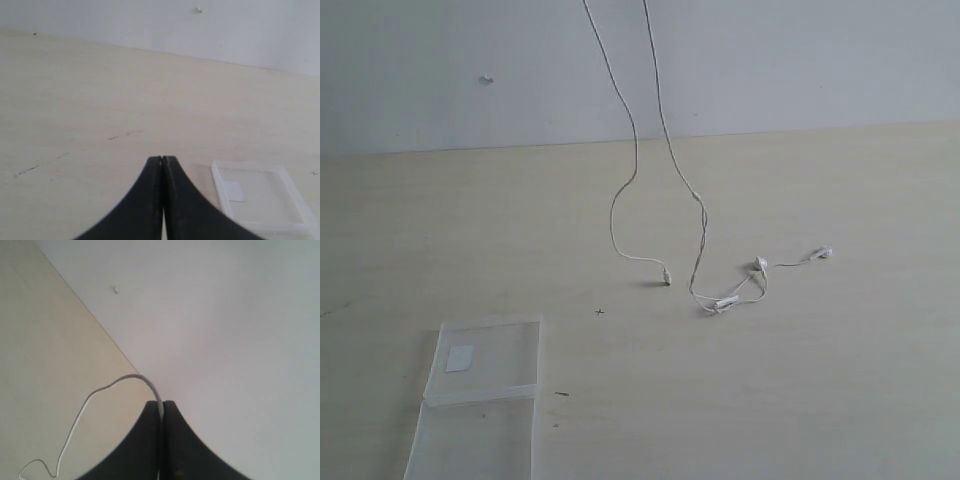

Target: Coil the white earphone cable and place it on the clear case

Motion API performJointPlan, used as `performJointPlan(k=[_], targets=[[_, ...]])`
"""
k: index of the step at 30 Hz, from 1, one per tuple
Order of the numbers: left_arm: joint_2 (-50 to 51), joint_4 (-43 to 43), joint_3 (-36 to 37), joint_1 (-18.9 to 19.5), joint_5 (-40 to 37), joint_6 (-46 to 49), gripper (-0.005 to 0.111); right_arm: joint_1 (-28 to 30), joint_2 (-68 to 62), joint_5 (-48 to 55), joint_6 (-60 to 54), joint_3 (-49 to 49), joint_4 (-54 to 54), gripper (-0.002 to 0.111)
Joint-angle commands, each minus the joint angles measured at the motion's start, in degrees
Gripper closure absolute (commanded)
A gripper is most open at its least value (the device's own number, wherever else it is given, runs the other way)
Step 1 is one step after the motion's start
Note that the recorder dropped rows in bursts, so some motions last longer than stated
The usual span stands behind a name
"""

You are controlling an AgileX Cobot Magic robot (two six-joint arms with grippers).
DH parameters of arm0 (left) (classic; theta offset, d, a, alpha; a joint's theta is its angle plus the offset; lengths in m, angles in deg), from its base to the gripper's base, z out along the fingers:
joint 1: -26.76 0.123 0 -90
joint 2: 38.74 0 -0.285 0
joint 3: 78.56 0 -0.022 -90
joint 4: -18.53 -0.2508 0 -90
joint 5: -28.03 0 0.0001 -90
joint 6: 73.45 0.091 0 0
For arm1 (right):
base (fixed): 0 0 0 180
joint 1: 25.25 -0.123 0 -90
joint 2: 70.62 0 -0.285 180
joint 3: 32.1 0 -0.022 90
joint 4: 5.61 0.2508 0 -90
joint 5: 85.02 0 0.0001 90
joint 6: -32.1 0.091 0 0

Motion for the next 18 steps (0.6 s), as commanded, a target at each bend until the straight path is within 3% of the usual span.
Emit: performJointPlan(k=[1,13,18], targets=[[-0.3,-0.1,0.1,-0.1,0.3,0.4,0.107,0.2,0.2,-4.4,-0.1,-0.3,-0.5,0.108],[-0.3,-0.3,0.1,-0.1,0.6,1.2,0.107,0.2,0.4,-6.2,0.4,-0.3,-0.2,0.108],[-0.3,-0.8,0.1,-0.1,7.1,4.9,0.107,0.2,1.3,-6.2,0.4,-0.3,-0.1,0.108]])
